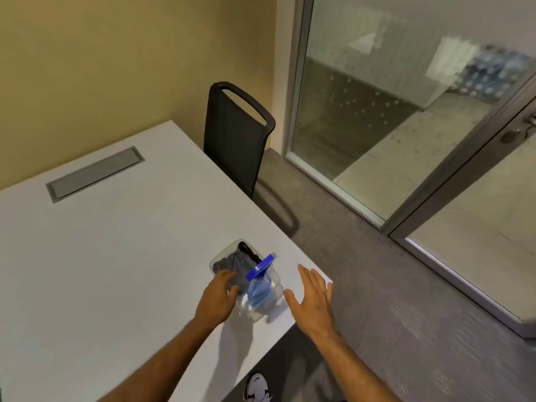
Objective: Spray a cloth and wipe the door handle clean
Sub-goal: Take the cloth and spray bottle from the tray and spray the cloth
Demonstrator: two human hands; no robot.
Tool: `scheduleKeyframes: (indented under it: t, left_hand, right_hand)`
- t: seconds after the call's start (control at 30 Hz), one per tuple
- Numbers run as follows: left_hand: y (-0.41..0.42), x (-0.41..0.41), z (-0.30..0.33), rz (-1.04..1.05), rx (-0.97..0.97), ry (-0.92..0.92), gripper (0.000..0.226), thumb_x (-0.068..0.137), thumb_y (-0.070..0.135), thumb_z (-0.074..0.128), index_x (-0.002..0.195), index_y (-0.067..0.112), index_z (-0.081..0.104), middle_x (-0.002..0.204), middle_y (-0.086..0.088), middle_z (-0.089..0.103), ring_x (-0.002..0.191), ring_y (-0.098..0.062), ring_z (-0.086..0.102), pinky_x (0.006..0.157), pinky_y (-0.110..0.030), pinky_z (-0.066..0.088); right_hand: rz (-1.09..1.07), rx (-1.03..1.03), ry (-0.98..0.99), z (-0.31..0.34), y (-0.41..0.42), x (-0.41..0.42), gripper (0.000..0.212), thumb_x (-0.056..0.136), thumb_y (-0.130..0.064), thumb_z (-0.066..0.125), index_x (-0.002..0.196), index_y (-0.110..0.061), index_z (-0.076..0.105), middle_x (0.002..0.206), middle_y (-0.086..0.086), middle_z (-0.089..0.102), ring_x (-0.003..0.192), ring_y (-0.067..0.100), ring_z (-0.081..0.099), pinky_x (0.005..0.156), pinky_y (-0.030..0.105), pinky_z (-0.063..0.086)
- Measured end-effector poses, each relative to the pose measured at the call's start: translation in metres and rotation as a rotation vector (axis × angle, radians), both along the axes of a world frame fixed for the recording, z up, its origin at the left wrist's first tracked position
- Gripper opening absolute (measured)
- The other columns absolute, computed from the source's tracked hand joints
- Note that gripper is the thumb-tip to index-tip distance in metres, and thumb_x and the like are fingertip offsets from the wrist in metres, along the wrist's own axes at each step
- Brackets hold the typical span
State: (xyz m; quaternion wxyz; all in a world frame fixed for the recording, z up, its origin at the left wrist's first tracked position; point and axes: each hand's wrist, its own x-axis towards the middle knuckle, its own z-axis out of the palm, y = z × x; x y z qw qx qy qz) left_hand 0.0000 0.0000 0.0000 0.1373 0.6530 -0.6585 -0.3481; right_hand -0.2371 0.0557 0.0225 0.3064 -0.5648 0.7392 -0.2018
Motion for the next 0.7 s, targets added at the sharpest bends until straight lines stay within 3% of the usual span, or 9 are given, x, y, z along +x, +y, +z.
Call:
scheduleKeyframes:
  t: [0.1,0.27,0.37,0.5,0.7]
  left_hand:
    - [-0.029,0.004,-0.004,-0.097,0.037,-0.064,0.047,0.101,0.012,0.058,0.147,0.004,0.055,0.157,-0.014,0.051,0.140,-0.033,0.054,0.116,-0.038,0.042]
    - [-0.071,0.001,-0.017,-0.217,0.081,-0.207,0.041,0.096,0.011,0.054,0.136,0.000,0.057,0.139,-0.021,0.055,0.130,-0.037,0.054,0.110,-0.040,0.043]
    - [-0.087,-0.001,-0.030,-0.241,0.106,-0.312,0.043,0.097,0.012,0.050,0.138,0.001,0.054,0.142,-0.021,0.052,0.133,-0.036,0.050,0.110,-0.041,0.043]
    - [-0.096,-0.008,-0.049,-0.303,0.157,-0.536,0.054,0.099,0.017,0.052,0.150,0.003,0.042,0.150,-0.020,0.047,0.139,-0.037,0.045,0.115,-0.042,0.042]
    - [-0.102,-0.017,-0.071,-0.289,0.146,-0.709,0.053,0.101,0.019,0.056,0.150,0.007,0.042,0.145,-0.016,0.056,0.133,-0.032,0.051,0.110,-0.040,0.044]
  right_hand:
    - [0.019,0.033,-0.046,-0.008,-0.008,0.019,0.069,0.099,-0.042,0.060,0.158,-0.025,0.028,0.166,0.000,0.030,0.157,0.018,0.013,0.126,0.047,0.000]
    - [-0.004,-0.013,-0.198,-0.013,-0.018,0.053,0.069,0.090,-0.027,0.075,0.145,-0.033,0.032,0.148,-0.007,0.039,0.152,0.023,0.023,0.122,0.040,0.022]
    - [-0.034,0.028,-0.186,-0.021,-0.025,0.069,0.082,0.088,-0.029,0.077,0.154,-0.015,0.031,0.161,0.007,0.033,0.155,0.028,0.018,0.125,0.046,0.022]
    - [-0.095,0.117,-0.238,-0.027,-0.029,0.083,0.103,0.087,-0.039,0.078,0.161,-0.016,0.010,0.171,0.006,0.010,0.158,0.023,0.005,0.123,0.034,0.012]
    - [-0.180,0.137,-0.314,-0.038,-0.033,0.083,0.109,0.082,-0.035,0.084,0.161,-0.016,0.011,0.169,0.005,0.018,0.157,0.021,0.011,0.126,0.041,0.020]
